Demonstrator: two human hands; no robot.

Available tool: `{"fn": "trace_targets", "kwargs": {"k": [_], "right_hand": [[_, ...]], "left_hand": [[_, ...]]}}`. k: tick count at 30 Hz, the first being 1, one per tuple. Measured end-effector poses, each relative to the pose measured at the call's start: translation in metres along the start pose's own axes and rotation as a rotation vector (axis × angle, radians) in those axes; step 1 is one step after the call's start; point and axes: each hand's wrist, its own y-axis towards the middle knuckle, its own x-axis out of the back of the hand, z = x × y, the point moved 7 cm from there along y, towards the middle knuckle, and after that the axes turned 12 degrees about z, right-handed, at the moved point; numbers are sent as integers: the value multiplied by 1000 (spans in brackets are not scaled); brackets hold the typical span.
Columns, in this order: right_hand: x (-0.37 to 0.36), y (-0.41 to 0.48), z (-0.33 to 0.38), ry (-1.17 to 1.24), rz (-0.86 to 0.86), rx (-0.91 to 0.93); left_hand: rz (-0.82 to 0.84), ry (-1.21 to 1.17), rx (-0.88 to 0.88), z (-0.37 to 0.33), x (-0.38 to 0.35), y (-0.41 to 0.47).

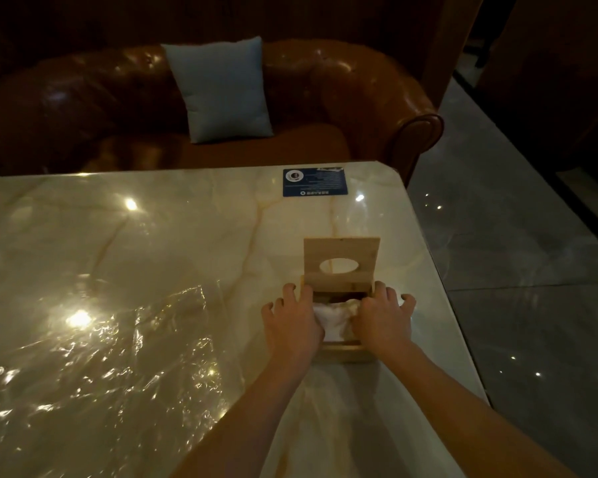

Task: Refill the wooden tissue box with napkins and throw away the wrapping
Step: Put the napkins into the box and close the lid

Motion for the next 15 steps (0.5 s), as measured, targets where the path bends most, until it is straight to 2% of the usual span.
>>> {"fn": "trace_targets", "kwargs": {"k": [4,6,8,10,11,13,15], "right_hand": [[7,-13,-5,29,-32,-23],[21,-24,-5,0,-155,-4],[39,-35,-1,-6,-317,74],[48,-42,8,-53,-434,271],[49,-45,15,-64,-424,410],[44,-46,29,-83,-298,633],[30,-38,36,-143,-35,679]], "left_hand": [[-149,-108,-53,-1,17,-7],[-268,-121,-104,-1,28,-14],[-318,-111,-285,-9,33,-20],[-258,-22,-525,-23,32,-26],[-206,63,-632,-29,28,-28],[-40,238,-772,-37,16,-27],[148,353,-766,-40,6,-21]]}}
